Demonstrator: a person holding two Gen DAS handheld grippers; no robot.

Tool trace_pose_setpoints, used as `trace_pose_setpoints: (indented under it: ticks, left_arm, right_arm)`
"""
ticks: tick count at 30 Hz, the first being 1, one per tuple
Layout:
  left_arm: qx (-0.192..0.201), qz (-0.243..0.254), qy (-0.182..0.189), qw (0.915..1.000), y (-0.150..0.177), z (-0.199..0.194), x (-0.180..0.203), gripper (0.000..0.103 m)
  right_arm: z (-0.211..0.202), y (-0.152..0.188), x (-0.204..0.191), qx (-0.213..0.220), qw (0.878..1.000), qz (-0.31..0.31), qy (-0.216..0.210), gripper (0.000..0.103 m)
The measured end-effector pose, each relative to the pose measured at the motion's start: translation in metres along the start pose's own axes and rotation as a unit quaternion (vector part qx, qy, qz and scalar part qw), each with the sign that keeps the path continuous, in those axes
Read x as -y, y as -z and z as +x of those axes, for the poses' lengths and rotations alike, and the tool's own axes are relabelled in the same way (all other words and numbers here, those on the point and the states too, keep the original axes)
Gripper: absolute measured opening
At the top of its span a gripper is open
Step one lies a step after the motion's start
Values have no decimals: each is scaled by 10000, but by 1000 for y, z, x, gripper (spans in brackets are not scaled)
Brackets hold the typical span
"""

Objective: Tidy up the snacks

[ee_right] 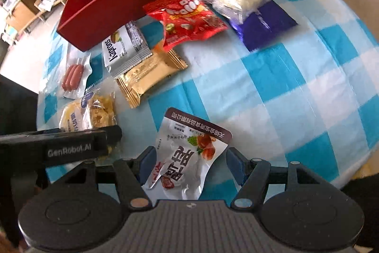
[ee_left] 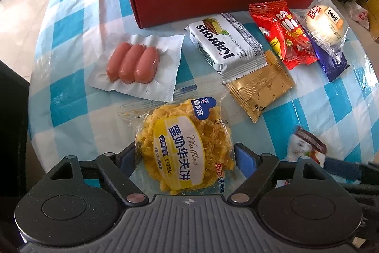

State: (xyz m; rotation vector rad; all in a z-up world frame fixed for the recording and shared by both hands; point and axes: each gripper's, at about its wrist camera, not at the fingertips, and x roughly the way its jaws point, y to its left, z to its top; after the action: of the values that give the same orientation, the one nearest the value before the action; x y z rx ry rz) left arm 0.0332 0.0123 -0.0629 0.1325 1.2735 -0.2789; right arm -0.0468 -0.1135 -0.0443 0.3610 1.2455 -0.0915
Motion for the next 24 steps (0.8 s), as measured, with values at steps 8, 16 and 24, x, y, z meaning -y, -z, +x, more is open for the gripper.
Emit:
trace_pose_setpoints:
  ticks: [8,16,24]
  left_arm:
    - [5,85,-57,9999,4,0,3,88]
    - [-5,109,-59,9999,4,1,3,88]
    - [-21,169,-103,9998,3,2,4,89]
  right_arm:
    - [12,11,-41,48,9864,-1527,613,61]
    - [8,6,-44,11,9683,-2371,780,30]
    - [1,-24,-18,-52,9595,-2646,960,23]
